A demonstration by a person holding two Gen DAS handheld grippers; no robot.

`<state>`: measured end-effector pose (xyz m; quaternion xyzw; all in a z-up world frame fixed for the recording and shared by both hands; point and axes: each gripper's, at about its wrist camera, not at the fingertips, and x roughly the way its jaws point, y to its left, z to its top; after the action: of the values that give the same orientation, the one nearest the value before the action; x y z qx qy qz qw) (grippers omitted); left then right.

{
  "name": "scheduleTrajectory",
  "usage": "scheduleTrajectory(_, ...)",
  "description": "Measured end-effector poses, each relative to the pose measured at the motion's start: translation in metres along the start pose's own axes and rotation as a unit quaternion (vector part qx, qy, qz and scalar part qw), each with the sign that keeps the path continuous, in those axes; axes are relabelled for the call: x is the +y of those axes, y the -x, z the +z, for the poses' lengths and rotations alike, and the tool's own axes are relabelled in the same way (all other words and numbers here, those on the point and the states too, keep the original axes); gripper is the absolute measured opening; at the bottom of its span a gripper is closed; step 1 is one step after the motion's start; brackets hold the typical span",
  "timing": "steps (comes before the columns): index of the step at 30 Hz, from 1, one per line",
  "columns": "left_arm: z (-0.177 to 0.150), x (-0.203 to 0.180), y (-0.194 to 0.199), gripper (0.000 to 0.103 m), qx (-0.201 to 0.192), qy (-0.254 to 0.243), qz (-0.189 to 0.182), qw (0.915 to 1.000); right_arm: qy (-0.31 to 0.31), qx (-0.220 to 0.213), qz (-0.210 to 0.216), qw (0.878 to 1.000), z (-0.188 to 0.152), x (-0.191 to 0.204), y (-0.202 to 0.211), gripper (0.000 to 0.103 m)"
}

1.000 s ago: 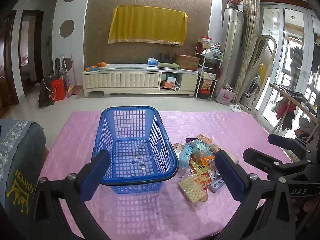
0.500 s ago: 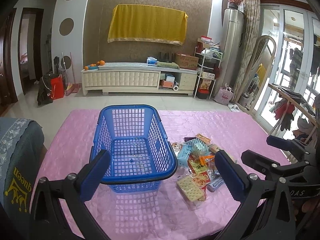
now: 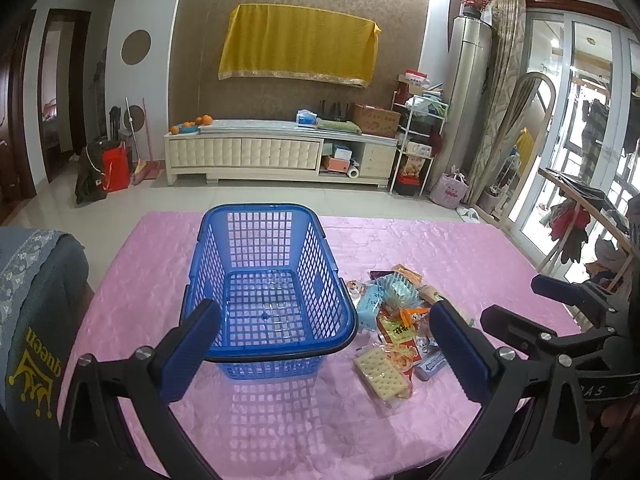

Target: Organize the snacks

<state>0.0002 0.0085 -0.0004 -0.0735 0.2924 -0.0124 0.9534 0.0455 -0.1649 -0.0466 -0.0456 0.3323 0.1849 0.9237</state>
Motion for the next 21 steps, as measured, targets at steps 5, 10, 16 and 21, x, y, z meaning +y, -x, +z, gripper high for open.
scheduleTrajectory(5,-0.0001,0.0014,-0.0004,0.103,0.000,0.000,0.001,1.0000,0.001,-0.003,0.002,1.000,0.0003,0.0016,0.0010,0.103)
scheduleTrajectory(10,0.0001,0.0010,-0.0008,0.103,0.001,-0.001,0.002,1.0000,0.002,-0.002,0.004,1.000,0.0001,0.0019,0.0009,0.103)
scheduleTrajectory(16,0.0001,0.0016,-0.0013,0.103,0.002,0.001,0.002,1.0000,0.002,-0.002,0.008,1.000,0.0009,0.0014,0.0018,0.103)
scheduleTrajectory(21,0.0001,-0.0012,-0.0003,0.103,0.004,0.004,0.001,1.0000,0.005,-0.005,0.013,1.000,0.0015,-0.0014,0.0046,0.103)
